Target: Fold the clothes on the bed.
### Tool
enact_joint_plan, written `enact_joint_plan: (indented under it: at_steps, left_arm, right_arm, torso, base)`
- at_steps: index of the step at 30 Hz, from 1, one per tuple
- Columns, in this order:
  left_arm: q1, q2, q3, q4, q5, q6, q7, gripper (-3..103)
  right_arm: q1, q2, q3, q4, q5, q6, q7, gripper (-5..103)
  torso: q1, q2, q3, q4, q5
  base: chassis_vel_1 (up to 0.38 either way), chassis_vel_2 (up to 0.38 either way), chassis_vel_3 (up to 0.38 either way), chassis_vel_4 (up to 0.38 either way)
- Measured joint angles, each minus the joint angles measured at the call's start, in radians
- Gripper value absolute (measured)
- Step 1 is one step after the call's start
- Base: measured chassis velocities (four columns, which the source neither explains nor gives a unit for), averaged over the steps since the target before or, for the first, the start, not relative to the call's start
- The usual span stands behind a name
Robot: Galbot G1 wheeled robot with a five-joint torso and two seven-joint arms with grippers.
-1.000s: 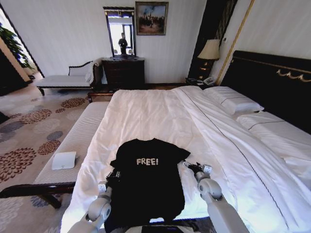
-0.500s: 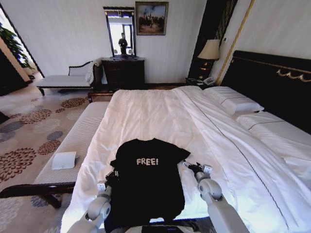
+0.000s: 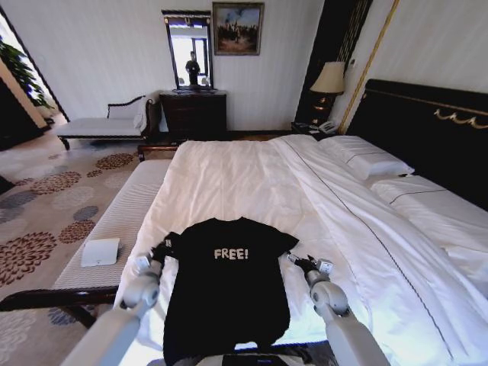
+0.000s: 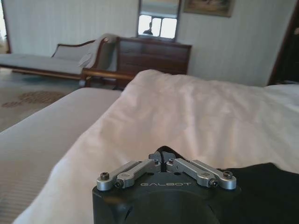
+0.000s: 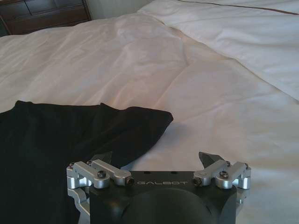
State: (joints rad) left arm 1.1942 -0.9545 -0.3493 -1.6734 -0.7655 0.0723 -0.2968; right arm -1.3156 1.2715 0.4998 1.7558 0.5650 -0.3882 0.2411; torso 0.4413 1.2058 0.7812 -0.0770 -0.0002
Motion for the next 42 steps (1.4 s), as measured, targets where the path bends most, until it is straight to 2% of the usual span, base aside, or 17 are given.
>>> enact_joint_plan:
  at_steps: [8, 11, 12, 13, 16, 17, 18, 19, 20, 22, 25, 29, 31, 33, 36, 37, 42]
  left_arm:
    - [0.007, -0.012, -0.012, 0.043, -0.019, 0.009, 0.000, 0]
    - [0.023, -0.032, -0.012, 0.050, -0.016, 0.010, -0.008, 0]
    - [0.023, -0.032, -0.012, 0.050, -0.016, 0.010, -0.008, 0]
    - [0.023, -0.040, -0.014, 0.056, -0.016, 0.012, -0.017, -1]
    - [0.022, -0.052, -0.027, 0.075, -0.016, 0.016, -0.041, 14]
    - [0.022, -0.052, -0.027, 0.075, -0.016, 0.016, -0.041, 14]
    - [0.025, -0.054, -0.036, 0.076, -0.016, 0.018, -0.045, 19]
    - [0.030, -0.055, -0.041, 0.075, -0.016, 0.018, -0.045, 24]
    - [0.030, -0.055, -0.041, 0.075, -0.016, 0.018, -0.045, 24]
    - [0.070, -0.056, -0.067, 0.042, -0.016, 0.019, -0.046, 35]
    - [0.118, -0.060, -0.090, 0.001, -0.006, 0.019, -0.045, 40]
    - [0.214, -0.071, -0.135, -0.069, 0.067, -0.002, -0.024, 62]
    - [0.238, -0.080, -0.146, -0.083, 0.091, -0.013, -0.018, 62]
    - [0.291, -0.110, -0.168, -0.117, 0.117, -0.026, -0.008, 73]
    - [0.325, -0.136, -0.179, -0.133, 0.144, -0.043, 0.000, 84]
    - [0.339, -0.147, -0.182, -0.138, 0.162, -0.055, 0.003, 89]
    - [0.386, -0.179, -0.187, -0.178, 0.198, -0.081, 0.012, 99]
  right_arm:
    - [0.000, -0.002, -0.001, 0.004, 0.012, 0.000, 0.000, 100]
    - [0.015, 0.002, 0.000, 0.007, 0.160, -0.009, 0.011, 100]
    - [0.015, 0.002, 0.000, 0.007, 0.160, -0.009, 0.011, 100]
    - [0.028, 0.007, 0.003, 0.007, 0.250, -0.013, 0.018, 100]
    - [0.076, 0.023, 0.020, -0.023, 0.435, -0.014, 0.033, 100]
    - [0.076, 0.023, 0.020, -0.023, 0.435, -0.014, 0.033, 100]
    - [0.105, 0.032, 0.030, -0.060, 0.510, -0.011, 0.043, 100]
    - [0.117, 0.034, 0.035, -0.077, 0.540, -0.010, 0.046, 100]
    - [0.117, 0.034, 0.035, -0.077, 0.540, -0.010, 0.046, 100]
    - [0.181, 0.042, 0.049, -0.169, 0.622, -0.009, 0.054, 100]
    - [0.216, 0.045, 0.050, -0.227, 0.622, -0.009, 0.053, 100]
    - [0.242, 0.049, 0.052, -0.269, 0.618, -0.004, 0.053, 100]
    - [0.242, 0.049, 0.053, -0.272, 0.617, -0.002, 0.053, 103]
    - [0.237, 0.050, 0.055, -0.276, 0.607, 0.008, 0.053, 94]
    - [0.233, 0.049, 0.054, -0.281, 0.567, 0.022, 0.055, 84]
    - [0.231, 0.049, 0.052, -0.282, 0.549, 0.026, 0.054, 84]
    - [0.230, 0.050, 0.046, -0.283, 0.520, 0.039, 0.052, 62]
  torso:
    - [0.000, 0.000, 0.000, -0.0001, 0.0002]
    - [0.000, 0.000, 0.000, -0.0002, 0.0002]
    - [0.000, 0.000, 0.000, -0.0002, 0.0002]
    - [0.000, 0.000, 0.000, 0.0000, 0.0000]
    - [0.000, 0.000, 0.000, 0.0000, 0.0000]
    - [0.000, 0.000, 0.000, 0.0000, 0.0000]
    - [0.000, 0.000, 0.000, -0.0002, 0.0001]
    - [0.000, 0.000, 0.000, -0.0001, 0.0003]
    - [0.000, 0.000, 0.000, -0.0001, 0.0003]
    - [0.000, 0.000, 0.000, -0.0001, 0.0002]
    - [0.000, 0.000, 0.000, 0.0000, 0.0002]
    - [0.000, 0.000, 0.000, 0.0000, 0.0002]
    - [0.000, 0.000, 0.000, 0.0000, 0.0003]
    - [0.000, 0.000, 0.000, 0.0000, 0.0002]
    - [0.000, 0.000, 0.000, 0.0000, 0.0003]
    - [0.000, 0.000, 0.000, -0.0001, 0.0002]
    - [0.000, 0.000, 0.000, -0.0001, 0.0003]
  base:
    - [0.000, 0.000, 0.000, 0.000]
    - [0.000, 0.000, 0.000, 0.000]
    - [0.000, 0.000, 0.000, 0.000]
    - [0.000, 0.000, 0.000, 0.000]
    - [0.000, 0.000, 0.000, 0.000]
    - [0.000, 0.000, 0.000, 0.000]
    - [0.000, 0.000, 0.000, 0.000]
    - [0.000, 0.000, 0.000, 0.000]
    - [0.000, 0.000, 0.000, 0.000]
    - [0.000, 0.000, 0.000, 0.000]
    - [0.000, 0.000, 0.000, 0.000]
    - [0.000, 0.000, 0.000, 0.000]
    - [0.000, 0.000, 0.000, 0.000]
    - [0.000, 0.000, 0.000, 0.000]
    - [0.000, 0.000, 0.000, 0.000]
    - [0.000, 0.000, 0.000, 0.000]
    - [0.000, 0.000, 0.000, 0.000]
